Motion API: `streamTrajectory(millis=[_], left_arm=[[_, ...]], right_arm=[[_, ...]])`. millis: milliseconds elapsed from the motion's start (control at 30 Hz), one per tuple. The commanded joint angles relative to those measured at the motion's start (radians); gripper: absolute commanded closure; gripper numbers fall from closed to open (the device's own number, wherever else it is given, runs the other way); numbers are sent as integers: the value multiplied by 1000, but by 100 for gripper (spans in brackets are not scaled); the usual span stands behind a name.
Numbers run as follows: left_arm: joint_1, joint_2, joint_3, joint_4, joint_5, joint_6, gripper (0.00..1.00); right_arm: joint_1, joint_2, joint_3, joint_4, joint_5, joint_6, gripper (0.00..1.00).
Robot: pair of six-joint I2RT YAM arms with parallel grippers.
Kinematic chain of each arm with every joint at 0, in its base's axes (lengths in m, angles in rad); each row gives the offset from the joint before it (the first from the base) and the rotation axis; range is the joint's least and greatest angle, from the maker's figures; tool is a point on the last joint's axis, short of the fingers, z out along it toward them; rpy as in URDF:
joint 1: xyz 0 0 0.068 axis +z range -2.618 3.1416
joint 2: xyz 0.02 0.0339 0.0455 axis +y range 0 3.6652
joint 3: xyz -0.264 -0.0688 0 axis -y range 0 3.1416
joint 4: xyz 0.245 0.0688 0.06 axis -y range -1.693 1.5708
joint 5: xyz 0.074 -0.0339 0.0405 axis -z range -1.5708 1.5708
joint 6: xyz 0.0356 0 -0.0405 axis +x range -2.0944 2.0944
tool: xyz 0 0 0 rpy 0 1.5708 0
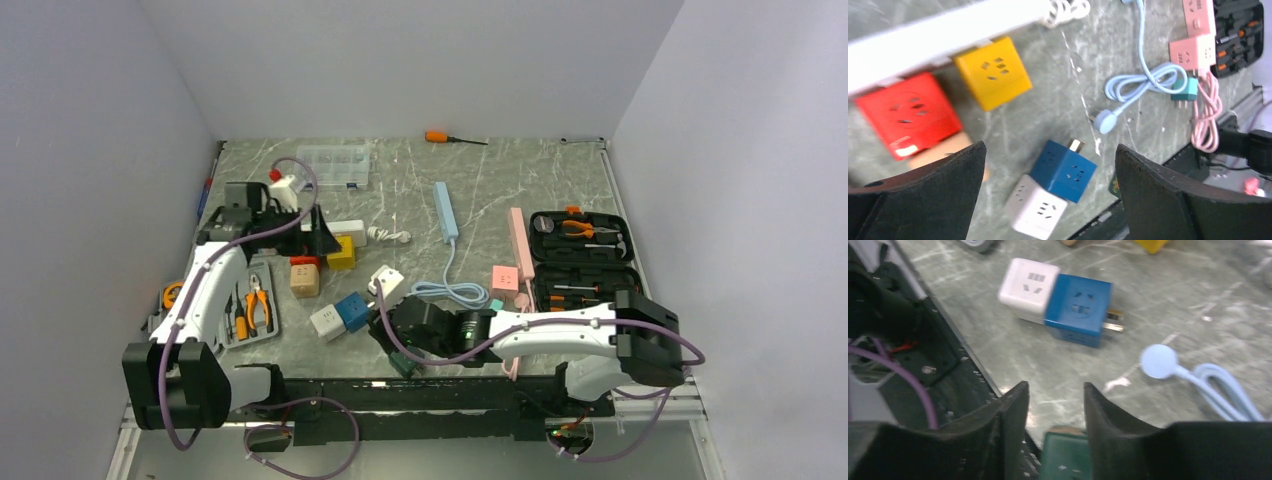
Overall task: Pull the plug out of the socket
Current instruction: Move the socket to the corner of the board.
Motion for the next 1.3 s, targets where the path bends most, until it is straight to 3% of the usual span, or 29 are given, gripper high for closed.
streamTrajectory(millis=[0, 167, 333, 467, 667, 800, 1067, 1267], left_arm=[[88, -37, 104, -203, 17, 273, 1], [94, -61, 49, -282, -114, 456, 1], [94, -123, 33, -352, -129, 590, 0], [93, -199, -11, -338, -194, 691, 1], [88, -312, -179, -179, -265, 765, 1], [50, -314, -253, -48, -413, 774, 1], [-171, -264, -325, 79, -610, 742, 1], [-292, -252, -349, 66, -609, 702, 1]], right_arm=[[11, 82, 87, 81, -159, -36, 64], [25, 166, 102, 53, -252, -12, 99], [30, 208, 48, 27, -280, 32, 100], [20, 200, -16, -19, -213, 90, 100], [-30, 125, -95, -142, -124, 156, 100], [-61, 44, -148, -219, -24, 189, 100], [-184, -182, -223, -377, 138, 279, 100], [-265, -347, -263, -428, 170, 293, 100]])
